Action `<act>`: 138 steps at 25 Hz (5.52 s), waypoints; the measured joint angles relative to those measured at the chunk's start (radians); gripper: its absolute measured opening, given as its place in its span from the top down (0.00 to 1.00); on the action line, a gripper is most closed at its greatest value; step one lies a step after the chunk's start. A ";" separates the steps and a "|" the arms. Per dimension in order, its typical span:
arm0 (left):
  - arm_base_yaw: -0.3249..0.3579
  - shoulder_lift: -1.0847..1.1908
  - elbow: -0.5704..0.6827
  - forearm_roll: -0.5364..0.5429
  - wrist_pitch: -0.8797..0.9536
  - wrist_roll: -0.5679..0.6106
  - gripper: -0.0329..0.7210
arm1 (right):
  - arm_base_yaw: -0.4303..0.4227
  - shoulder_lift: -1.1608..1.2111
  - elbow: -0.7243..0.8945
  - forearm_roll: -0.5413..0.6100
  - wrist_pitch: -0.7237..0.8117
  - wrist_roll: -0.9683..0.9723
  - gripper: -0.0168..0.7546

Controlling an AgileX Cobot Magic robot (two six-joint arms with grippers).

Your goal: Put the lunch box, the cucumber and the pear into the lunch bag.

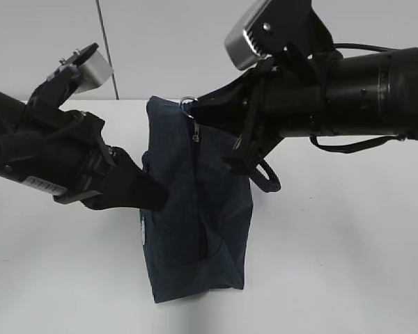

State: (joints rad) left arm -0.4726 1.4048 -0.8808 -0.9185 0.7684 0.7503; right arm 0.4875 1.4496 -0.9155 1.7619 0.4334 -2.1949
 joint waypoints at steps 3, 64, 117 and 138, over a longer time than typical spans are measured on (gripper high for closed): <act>0.000 0.000 0.000 0.000 0.003 0.000 0.95 | 0.000 0.012 -0.027 -0.002 -0.002 -0.002 0.98; 0.001 -0.051 0.000 0.105 0.127 0.019 0.95 | -0.271 0.447 -0.277 0.022 0.045 0.067 0.98; 0.000 0.281 -0.493 0.215 -0.025 -0.179 0.55 | -0.280 0.479 -0.279 0.023 0.180 0.126 0.98; 0.016 0.411 -0.554 0.343 0.018 -0.295 0.83 | -0.280 0.479 -0.279 0.023 0.186 0.126 0.98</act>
State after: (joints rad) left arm -0.4563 1.8160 -1.4347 -0.5752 0.7865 0.4553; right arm 0.2077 1.9283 -1.1944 1.7853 0.6191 -2.0688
